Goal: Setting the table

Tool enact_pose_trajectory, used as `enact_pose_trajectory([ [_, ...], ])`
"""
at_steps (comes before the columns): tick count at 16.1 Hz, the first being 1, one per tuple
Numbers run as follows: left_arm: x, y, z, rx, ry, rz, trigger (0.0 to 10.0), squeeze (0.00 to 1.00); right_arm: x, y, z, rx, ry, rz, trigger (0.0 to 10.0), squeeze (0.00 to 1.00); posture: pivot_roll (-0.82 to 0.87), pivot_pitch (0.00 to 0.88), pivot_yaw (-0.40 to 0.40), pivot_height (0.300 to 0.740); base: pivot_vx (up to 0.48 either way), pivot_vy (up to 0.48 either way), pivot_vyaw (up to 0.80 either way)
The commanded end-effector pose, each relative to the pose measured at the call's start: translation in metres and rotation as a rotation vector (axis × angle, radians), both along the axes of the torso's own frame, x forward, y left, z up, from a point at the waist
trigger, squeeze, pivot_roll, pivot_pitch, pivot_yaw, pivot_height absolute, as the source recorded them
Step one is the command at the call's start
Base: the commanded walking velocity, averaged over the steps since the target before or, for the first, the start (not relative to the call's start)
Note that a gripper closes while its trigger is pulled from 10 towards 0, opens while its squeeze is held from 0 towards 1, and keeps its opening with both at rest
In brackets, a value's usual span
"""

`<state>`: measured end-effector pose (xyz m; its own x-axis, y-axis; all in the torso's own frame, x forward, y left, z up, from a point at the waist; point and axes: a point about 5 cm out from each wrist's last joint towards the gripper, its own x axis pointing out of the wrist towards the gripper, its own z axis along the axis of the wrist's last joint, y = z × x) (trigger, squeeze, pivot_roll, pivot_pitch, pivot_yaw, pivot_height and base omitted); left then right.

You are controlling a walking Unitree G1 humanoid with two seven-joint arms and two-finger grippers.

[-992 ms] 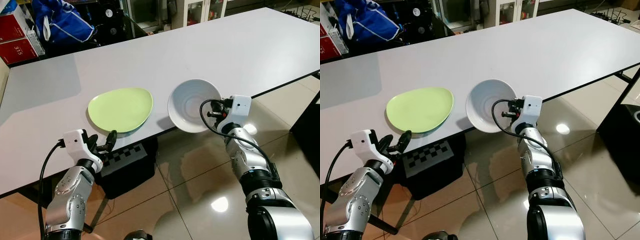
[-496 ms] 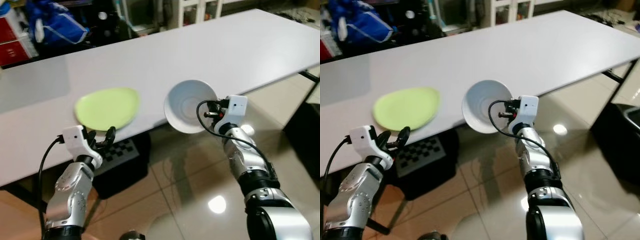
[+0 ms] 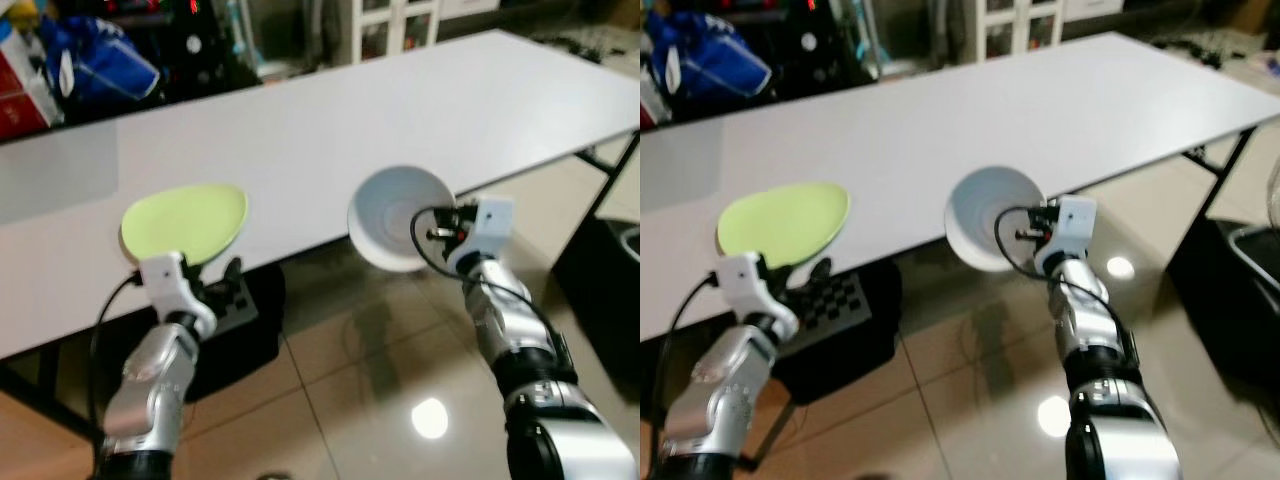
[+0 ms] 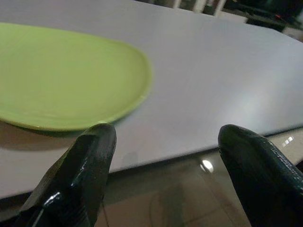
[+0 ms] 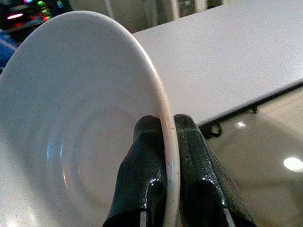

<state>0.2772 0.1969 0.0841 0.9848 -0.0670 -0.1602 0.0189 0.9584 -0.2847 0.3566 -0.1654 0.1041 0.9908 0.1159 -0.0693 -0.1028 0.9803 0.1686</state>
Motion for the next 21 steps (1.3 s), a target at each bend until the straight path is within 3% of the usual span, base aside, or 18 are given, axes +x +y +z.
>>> enact_pose_trajectory([
  [1, 0.0008, 0.0058, 0.0001, 0.007, 0.009, 0.024, 10.0, 0.0, 0.0057, 0.0133, 0.0135, -0.003, -0.055, 0.041, 10.0, 0.0, 0.13, 0.0, 0.078, 0.74, 0.48, 0.0, 0.0],
  [8, 0.0017, 0.0034, 0.0003, 0.059, 0.004, 0.016, 10.0, 0.0, 0.0053, 0.0156, 0.0135, -0.014, -0.058, 0.063, 10.0, 0.0, 0.13, 0.0, 0.076, 0.74, 0.473, 0.0, 0.0],
  [14, 0.0018, 0.002, -0.0001, 0.089, -0.002, 0.021, 10.0, 0.0, 0.0061, 0.0164, 0.0142, -0.028, -0.054, 0.067, 10.0, 0.0, 0.13, 0.0, 0.074, 0.74, 0.42, -0.122, 0.76],
  [21, 0.0022, 0.0015, 0.0017, 0.128, -0.014, 0.017, 10.0, 0.0, 0.0047, 0.015, 0.012, -0.017, -0.05, 0.055, 10.0, 0.0, 0.13, 0.0, 0.076, 0.74, 0.0, 0.0, 0.0],
])
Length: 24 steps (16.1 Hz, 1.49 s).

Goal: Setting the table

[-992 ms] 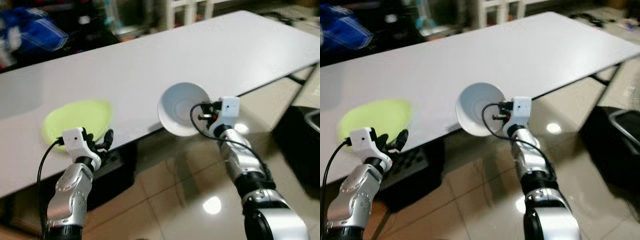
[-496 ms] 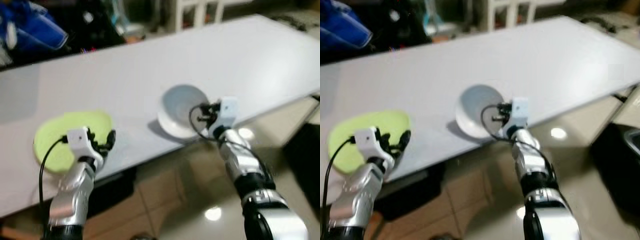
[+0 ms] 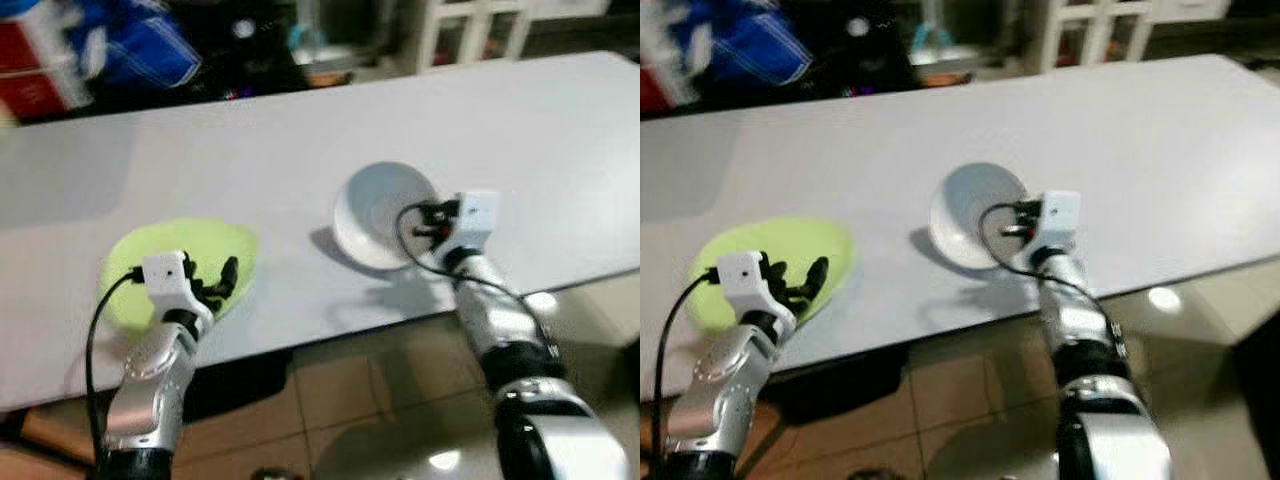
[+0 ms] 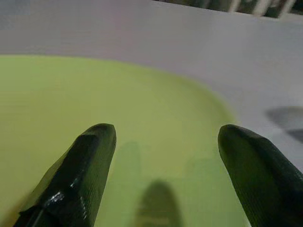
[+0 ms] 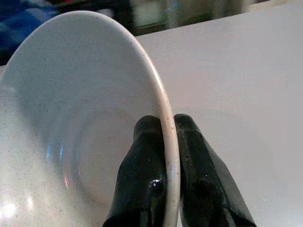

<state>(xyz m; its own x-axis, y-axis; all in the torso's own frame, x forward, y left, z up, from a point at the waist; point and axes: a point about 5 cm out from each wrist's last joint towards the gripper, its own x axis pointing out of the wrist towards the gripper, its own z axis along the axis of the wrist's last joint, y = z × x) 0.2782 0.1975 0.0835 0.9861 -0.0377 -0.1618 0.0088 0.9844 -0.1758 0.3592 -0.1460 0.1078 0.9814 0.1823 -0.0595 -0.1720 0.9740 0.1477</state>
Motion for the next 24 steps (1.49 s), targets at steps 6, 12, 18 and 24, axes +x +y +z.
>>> enact_pose_trajectory([
  [6, 0.003, -0.002, 0.002, 0.035, -0.003, -0.011, 10.0, 0.0, 0.002, -0.002, 0.008, -0.003, -0.032, 0.009, 10.0, 0.0, 0.13, 0.0, 0.079, 0.74, 0.133, -0.272, 0.53],
  [12, 0.004, 0.002, 0.001, 0.054, 0.001, 0.022, 10.0, 0.0, 0.002, -0.002, 0.007, 0.006, -0.029, -0.001, 10.0, 0.0, 0.13, 0.0, 0.081, 0.74, 0.093, -0.129, 0.2],
  [18, 0.005, 0.001, 0.001, 0.072, -0.004, 0.014, 10.0, 0.0, 0.002, -0.001, 0.008, -0.006, -0.038, 0.005, 10.0, 0.0, 0.13, 0.0, 0.079, 0.74, 0.0, 0.0, 0.0],
  [24, 0.005, 0.001, -0.001, 0.07, 0.005, 0.021, 10.0, 0.0, 0.014, 0.0, 0.058, -0.047, -0.114, 0.07, 10.0, 0.0, 0.13, 0.0, 0.076, 0.74, 0.0, 0.0, 0.0],
])
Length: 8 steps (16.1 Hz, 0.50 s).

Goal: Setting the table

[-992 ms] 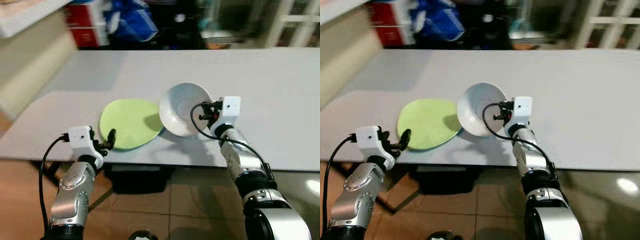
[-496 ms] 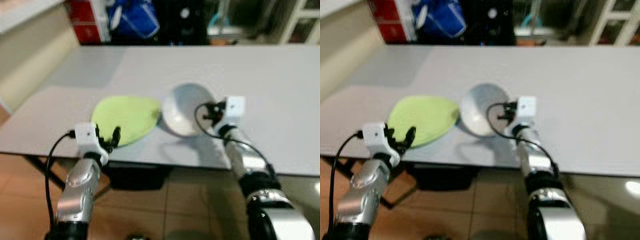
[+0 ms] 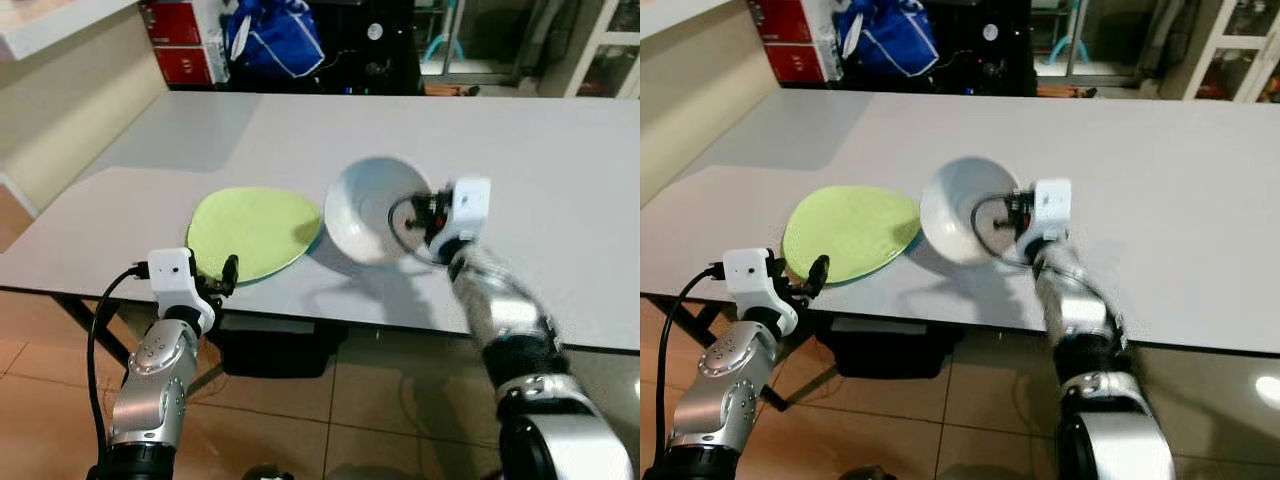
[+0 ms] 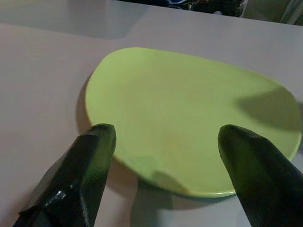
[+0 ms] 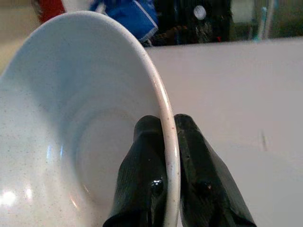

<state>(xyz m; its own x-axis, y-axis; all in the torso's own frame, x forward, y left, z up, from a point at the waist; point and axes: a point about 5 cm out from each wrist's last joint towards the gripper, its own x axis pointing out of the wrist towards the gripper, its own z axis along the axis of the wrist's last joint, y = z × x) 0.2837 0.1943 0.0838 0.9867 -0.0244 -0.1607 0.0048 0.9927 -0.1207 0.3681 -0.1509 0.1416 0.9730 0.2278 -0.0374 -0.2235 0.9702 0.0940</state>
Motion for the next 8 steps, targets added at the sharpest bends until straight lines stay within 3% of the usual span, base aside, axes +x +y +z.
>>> enact_pose_trajectory([
  [1, 0.0, 0.004, -0.002, 0.014, 0.01, 0.017, 10.0, 0.0, 0.009, 0.004, 0.038, 0.045, -0.082, 0.044, 10.0, 0.0, 0.13, 0.0, 0.074, 0.74, 0.0, 0.0, 0.0],
  [3, 0.001, 0.004, -0.003, 0.012, 0.016, 0.02, 10.0, 0.0, 0.022, -0.012, 0.059, 0.243, -0.012, -0.007, 10.0, 0.0, 0.13, 0.0, 0.069, 0.74, 0.0, 0.0, 0.0],
  [4, 0.001, 0.004, -0.004, 0.012, 0.019, 0.021, 10.0, 0.0, 0.028, -0.019, 0.058, 0.293, 0.038, -0.048, 10.0, 0.0, 0.13, 0.0, 0.069, 0.74, 0.0, 0.0, 0.0],
  [7, 0.003, 0.004, -0.004, 0.012, 0.024, 0.022, 10.0, 0.0, 0.032, -0.033, 0.033, 0.319, 0.23, -0.158, 10.0, 0.0, 0.13, 0.0, 0.07, 0.74, 0.0, 0.0, 0.0],
  [8, 0.003, 0.005, -0.005, 0.013, 0.029, 0.024, 10.0, 0.0, 0.03, -0.039, 0.017, 0.276, 0.314, -0.23, 10.0, 0.0, 0.13, 0.0, 0.07, 0.74, 0.0, 0.0, 0.0],
])
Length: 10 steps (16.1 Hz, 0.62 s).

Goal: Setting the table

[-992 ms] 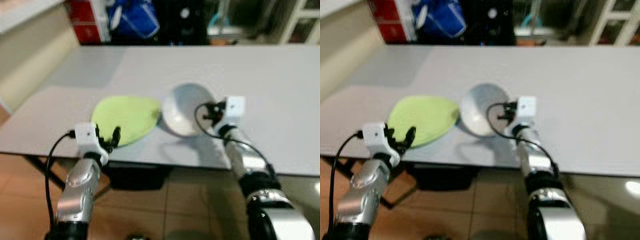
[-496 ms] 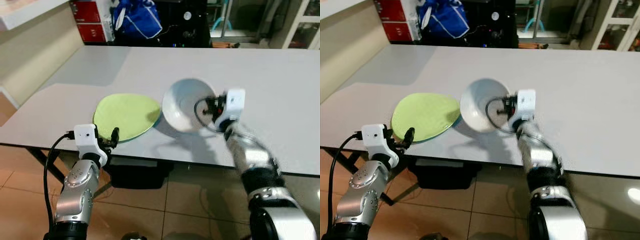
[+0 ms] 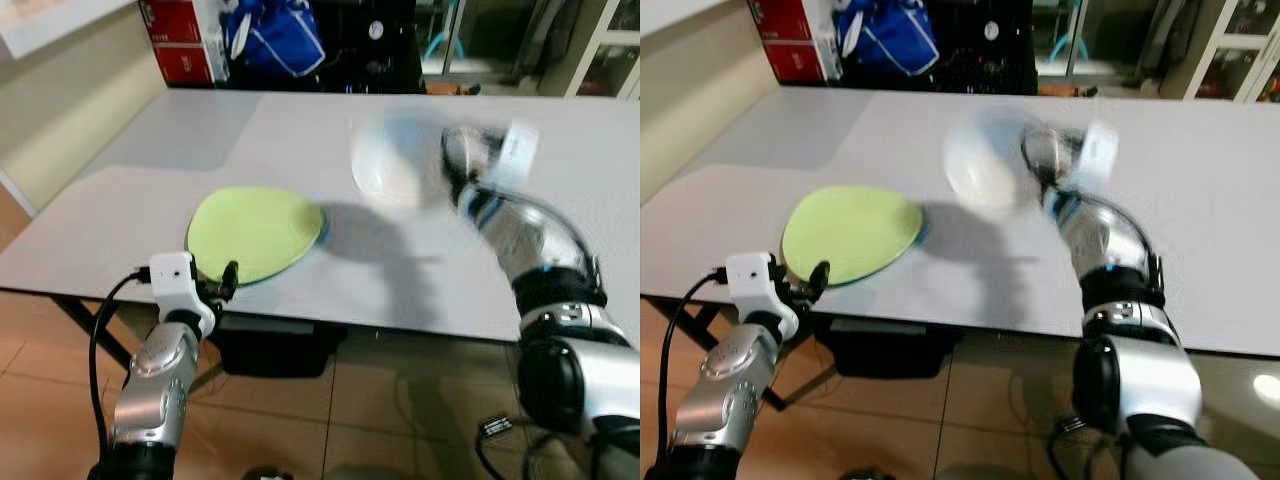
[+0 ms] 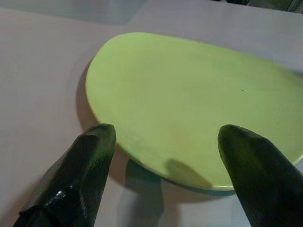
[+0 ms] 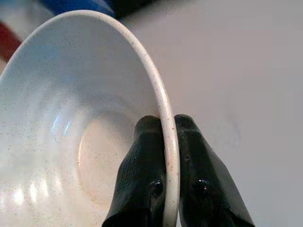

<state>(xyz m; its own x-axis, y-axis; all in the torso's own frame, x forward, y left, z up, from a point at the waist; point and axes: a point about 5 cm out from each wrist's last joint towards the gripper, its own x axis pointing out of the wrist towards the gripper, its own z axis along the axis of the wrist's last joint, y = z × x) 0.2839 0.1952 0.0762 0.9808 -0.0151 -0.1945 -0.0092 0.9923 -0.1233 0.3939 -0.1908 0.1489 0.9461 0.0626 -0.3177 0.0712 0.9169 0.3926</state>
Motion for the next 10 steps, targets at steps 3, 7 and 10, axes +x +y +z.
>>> enact_pose_trajectory([
  [3, 0.002, 0.005, 0.002, 0.02, 0.001, 0.017, 10.0, 0.0, -0.002, 0.001, -0.015, -0.069, 0.09, -0.016, 10.0, 0.0, 0.14, 0.0, 0.069, 0.74, 0.0, 0.0, 0.0],
  [7, 0.002, 0.006, 0.0, 0.022, 0.015, 0.024, 10.0, 0.0, -0.006, 0.007, -0.027, -0.07, 0.152, -0.021, 10.0, 0.0, 0.14, 0.0, 0.068, 0.74, 0.0, 0.0, 0.0],
  [10, 0.002, 0.005, -0.002, 0.019, 0.023, 0.024, 10.0, 0.0, -0.014, 0.009, -0.046, -0.069, 0.232, -0.014, 10.0, 0.0, 0.13, 0.0, 0.062, 0.74, 0.0, 0.0, 0.0],
])
